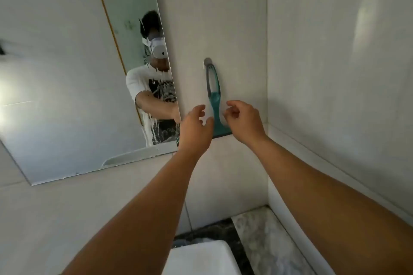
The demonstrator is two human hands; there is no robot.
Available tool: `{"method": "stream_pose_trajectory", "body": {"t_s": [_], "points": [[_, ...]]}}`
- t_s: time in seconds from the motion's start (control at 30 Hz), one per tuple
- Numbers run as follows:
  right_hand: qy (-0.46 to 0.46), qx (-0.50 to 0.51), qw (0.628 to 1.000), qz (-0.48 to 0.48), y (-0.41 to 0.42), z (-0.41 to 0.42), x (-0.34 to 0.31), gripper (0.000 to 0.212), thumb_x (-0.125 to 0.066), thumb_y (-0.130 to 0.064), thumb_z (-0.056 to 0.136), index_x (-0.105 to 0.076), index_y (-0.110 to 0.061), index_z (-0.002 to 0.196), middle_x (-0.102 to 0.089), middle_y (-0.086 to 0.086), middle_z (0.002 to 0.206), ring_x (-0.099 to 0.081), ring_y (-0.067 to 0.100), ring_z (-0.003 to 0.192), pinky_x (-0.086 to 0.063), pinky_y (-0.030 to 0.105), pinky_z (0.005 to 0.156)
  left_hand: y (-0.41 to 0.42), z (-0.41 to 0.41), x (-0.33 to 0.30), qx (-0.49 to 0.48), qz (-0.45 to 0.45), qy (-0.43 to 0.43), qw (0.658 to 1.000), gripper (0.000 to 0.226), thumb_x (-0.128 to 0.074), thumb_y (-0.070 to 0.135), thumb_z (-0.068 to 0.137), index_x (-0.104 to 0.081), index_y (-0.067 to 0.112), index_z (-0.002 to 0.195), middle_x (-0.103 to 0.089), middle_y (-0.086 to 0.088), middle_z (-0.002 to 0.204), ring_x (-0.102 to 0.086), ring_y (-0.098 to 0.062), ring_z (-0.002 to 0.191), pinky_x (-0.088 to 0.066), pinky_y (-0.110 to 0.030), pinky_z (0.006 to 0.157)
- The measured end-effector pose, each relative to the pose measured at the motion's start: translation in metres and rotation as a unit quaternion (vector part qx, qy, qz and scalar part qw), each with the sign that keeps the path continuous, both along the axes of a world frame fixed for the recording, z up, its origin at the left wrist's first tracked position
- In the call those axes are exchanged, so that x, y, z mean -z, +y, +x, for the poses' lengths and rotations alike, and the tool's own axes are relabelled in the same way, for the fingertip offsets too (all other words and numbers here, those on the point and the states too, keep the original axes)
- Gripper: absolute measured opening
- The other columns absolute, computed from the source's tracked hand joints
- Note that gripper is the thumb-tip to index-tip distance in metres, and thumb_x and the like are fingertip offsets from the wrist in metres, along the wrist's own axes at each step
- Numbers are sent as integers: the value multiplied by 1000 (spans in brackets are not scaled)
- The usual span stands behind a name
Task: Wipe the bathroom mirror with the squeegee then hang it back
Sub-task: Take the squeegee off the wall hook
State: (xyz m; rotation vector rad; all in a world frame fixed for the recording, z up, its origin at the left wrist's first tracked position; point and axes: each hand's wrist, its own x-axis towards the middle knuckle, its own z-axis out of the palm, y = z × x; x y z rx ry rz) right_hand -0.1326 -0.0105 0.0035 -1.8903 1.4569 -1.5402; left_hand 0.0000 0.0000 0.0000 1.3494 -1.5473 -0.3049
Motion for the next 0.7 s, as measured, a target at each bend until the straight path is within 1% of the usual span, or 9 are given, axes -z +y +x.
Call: {"method": "stream_pose_trajectory", "body": {"t_s": [0.07, 0.13, 0.2, 0.27, 0.37, 0.43, 0.53, 0.6, 0.7], "points": [[-16, -2, 1000, -2, -9, -2, -1, 35, -58, -22, 95, -58, -12, 129, -68, 7, 118, -64, 19, 103, -50, 28, 91, -6, -4, -3, -3, -1, 11, 1000, 47, -58, 27, 93, -45, 24, 139, -59, 0, 127, -60, -15, 106, -57, -37, 83], [-23, -5, 1000, -5, -16, -2, 0, 34, -59, -23, 94, -59, -14, 127, -69, 6, 115, -63, 15, 98, -51, 24, 86, -10, -7, -3, 1, -11, 28, 1000, 49, -58, 22, 93, -44, 26, 139, -60, 0, 123, -61, -14, 103, -57, -35, 80], [-39, -14, 999, -8, -25, -1, 0, 32, -60, -23, 94, -59, -16, 125, -69, 4, 114, -63, 13, 96, -48, 21, 82, -16, -9, -4, 0, -31, 37, 999, 49, -57, 19, 93, -43, 27, 139, -61, 1, 119, -63, -13, 98, -58, -33, 79], [-54, -21, 998, -11, -31, -1, -1, 31, -61, -24, 93, -60, -18, 123, -70, 3, 113, -64, 13, 96, -48, 21, 81, -22, -11, -6, -5, -56, 33, 998, 46, -56, 17, 92, -47, 30, 136, -64, 3, 114, -64, -11, 93, -58, -30, 78], [-71, -30, 997, -18, -38, 2, 0, 27, -61, -22, 93, -63, -18, 119, -71, 2, 111, -66, 14, 97, -52, 24, 84, -29, -13, -5, -4, -69, 43, 997, 42, -54, 11, 93, -52, 30, 131, -67, 5, 106, -65, -7, 87, -56, -20, 71], [-80, -39, 996, -23, -39, 4, 1, 23, -60, -19, 93, -65, -19, 116, -72, 1, 108, -67, 15, 95, -56, 31, 88, -30, -13, -6, -9, -69, 59, 996, 43, -55, 8, 93, -55, 31, 129, -67, 7, 101, -65, -3, 82, -53, -15, 66], [-93, -51, 994, -23, -41, 4, 3, 22, -60, -19, 93, -67, -19, 114, -73, -1, 102, -69, 13, 90, -58, 34, 85, -32, -12, -6, -6, -71, 78, 994, 44, -56, 6, 92, -57, 32, 127, -68, 10, 92, -64, 5, 73, -49, -9, 57], [-103, -56, 993, -25, -40, 3, 3, 22, -61, -19, 92, -67, -21, 113, -74, -2, 96, -70, 11, 83, -59, 33, 82, -31, -11, -8, -4, -74, 83, 994, 44, -57, 6, 92, -57, 30, 129, -67, 11, 89, -63, 9, 72, -47, -7, 55], [-106, -56, 992, -40, -34, 3, 2, 22, -62, -18, 92, -67, -21, 113, -75, -1, 92, -71, 12, 79, -60, 34, 80, -24, -12, -11, 4, -79, 86, 993, 45, -57, 7, 93, -56, 29, 133, -69, 8, 90, -63, 9, 72, -46, -6, 56]]}}
